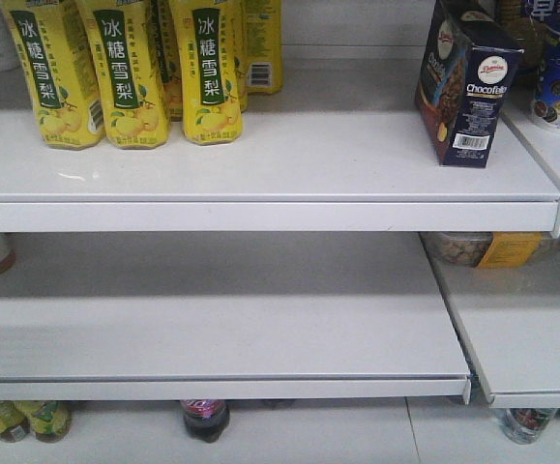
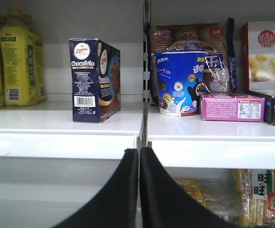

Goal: Left arm holds basket, right arm returns cookies

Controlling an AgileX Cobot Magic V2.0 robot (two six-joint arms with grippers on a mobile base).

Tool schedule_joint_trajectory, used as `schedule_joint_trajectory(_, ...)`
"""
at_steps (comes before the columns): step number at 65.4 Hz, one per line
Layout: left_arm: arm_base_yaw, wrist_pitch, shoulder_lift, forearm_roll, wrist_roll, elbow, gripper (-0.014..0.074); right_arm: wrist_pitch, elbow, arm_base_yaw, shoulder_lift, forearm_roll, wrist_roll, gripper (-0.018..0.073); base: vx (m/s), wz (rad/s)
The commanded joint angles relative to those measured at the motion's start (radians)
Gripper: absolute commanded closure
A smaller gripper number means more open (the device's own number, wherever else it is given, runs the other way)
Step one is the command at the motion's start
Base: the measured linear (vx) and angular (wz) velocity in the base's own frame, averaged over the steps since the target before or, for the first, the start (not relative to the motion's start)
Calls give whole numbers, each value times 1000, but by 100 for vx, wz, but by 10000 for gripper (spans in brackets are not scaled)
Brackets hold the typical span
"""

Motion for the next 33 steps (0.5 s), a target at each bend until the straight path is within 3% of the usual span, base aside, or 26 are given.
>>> schedule_joint_trajectory(1,2,-92,-22,15,5,10,603,119,-30,-76,21,-350,313,568,0,0)
schedule_joint_trajectory(4,2,-92,-22,15,5,10,603,170,-30,-104,21,-531,463,568,0,0)
schedule_joint_trajectory(8,2,-92,-22,15,5,10,603,235,-30,-143,21,-743,740,568,0,0)
schedule_joint_trajectory(15,2,-92,-22,15,5,10,603,292,-30,-184,17,-1020,1114,568,0,0)
schedule_joint_trajectory(18,2,-92,-22,15,5,10,603,291,-30,-186,17,-1100,1221,568,0,0)
schedule_joint_trajectory(24,2,-92,-22,15,5,10,603,271,-30,-184,17,-1209,1331,568,0,0)
schedule_joint_trajectory(33,2,-92,-22,15,5,10,603,238,-25,-184,17,-1247,1304,568,0,0)
